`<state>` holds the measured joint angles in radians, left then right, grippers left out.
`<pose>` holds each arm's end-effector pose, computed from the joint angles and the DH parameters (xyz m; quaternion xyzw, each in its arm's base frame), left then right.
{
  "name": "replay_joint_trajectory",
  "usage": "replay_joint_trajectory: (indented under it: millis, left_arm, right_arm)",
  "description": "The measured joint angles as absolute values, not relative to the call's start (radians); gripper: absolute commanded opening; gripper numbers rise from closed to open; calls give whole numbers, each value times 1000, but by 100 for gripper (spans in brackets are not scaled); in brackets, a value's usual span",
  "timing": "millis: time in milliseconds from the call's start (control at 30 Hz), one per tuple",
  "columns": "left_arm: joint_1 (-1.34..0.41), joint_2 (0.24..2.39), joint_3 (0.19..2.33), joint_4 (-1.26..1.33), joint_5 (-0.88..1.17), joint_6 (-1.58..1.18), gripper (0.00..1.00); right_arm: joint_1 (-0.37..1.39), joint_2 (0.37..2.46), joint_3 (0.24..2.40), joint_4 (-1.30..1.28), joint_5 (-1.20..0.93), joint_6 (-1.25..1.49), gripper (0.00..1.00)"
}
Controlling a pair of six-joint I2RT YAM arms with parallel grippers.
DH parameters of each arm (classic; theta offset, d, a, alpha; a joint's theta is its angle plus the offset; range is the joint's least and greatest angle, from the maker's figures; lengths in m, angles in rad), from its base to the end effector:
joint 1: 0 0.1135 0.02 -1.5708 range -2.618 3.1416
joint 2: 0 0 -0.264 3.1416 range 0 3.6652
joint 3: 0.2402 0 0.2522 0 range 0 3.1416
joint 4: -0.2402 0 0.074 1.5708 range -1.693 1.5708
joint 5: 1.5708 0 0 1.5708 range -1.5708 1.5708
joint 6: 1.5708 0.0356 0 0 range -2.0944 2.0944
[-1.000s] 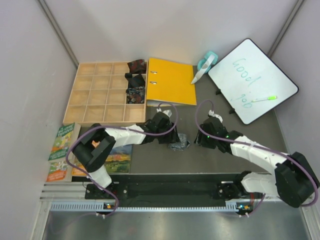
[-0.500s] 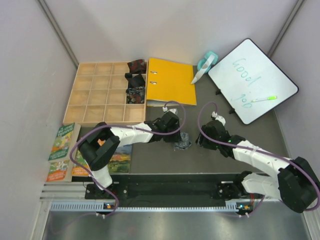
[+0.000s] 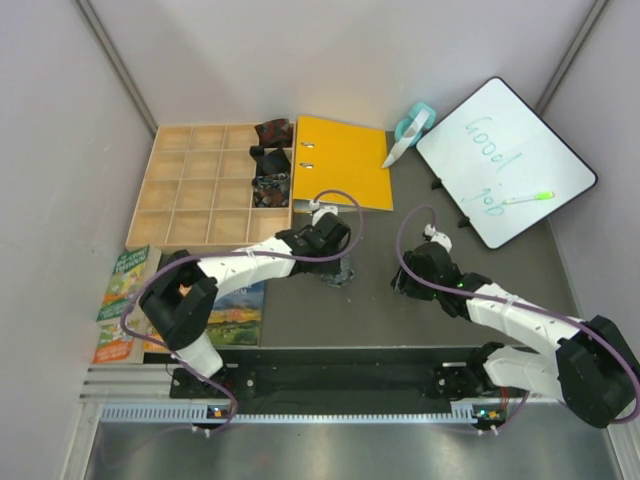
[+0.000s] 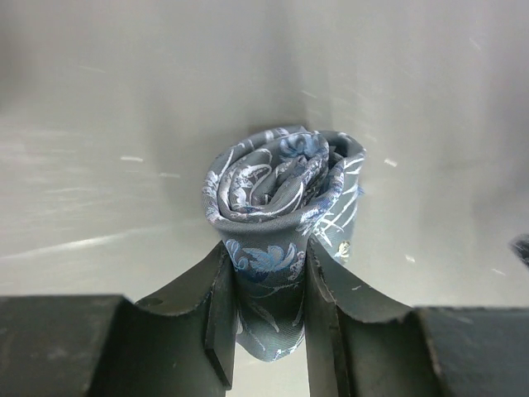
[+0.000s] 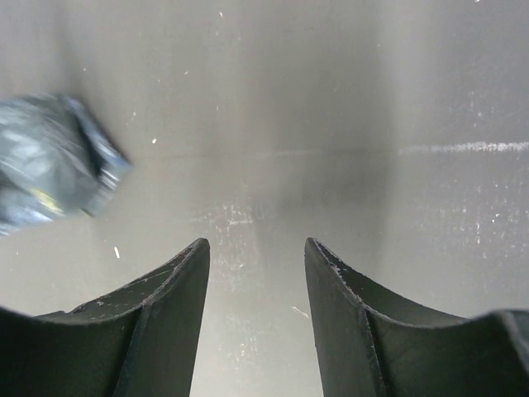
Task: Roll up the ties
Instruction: Pick up the tie at the center of the board.
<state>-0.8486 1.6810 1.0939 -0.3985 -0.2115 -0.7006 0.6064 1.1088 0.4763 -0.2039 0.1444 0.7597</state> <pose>0.2345 -0.2549 0.1995 0.0400 0.9518 -0.1284 0.2757 0.1743 0.1147 0.1723 0.0971 0.9262 0.1738 0.3202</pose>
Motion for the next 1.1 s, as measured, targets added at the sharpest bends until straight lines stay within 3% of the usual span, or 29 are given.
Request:
replay_joint_trajectory:
  millis: [467,1100]
  left_arm:
    - [-646,1499,1121,-525,-290,-567,0]
    - [-449,1488,1283,-606,-348,-447,0]
  right_arm:
    - [606,1108,476,-201,140,759,50]
    - [606,1108,476,-201,134,759,50]
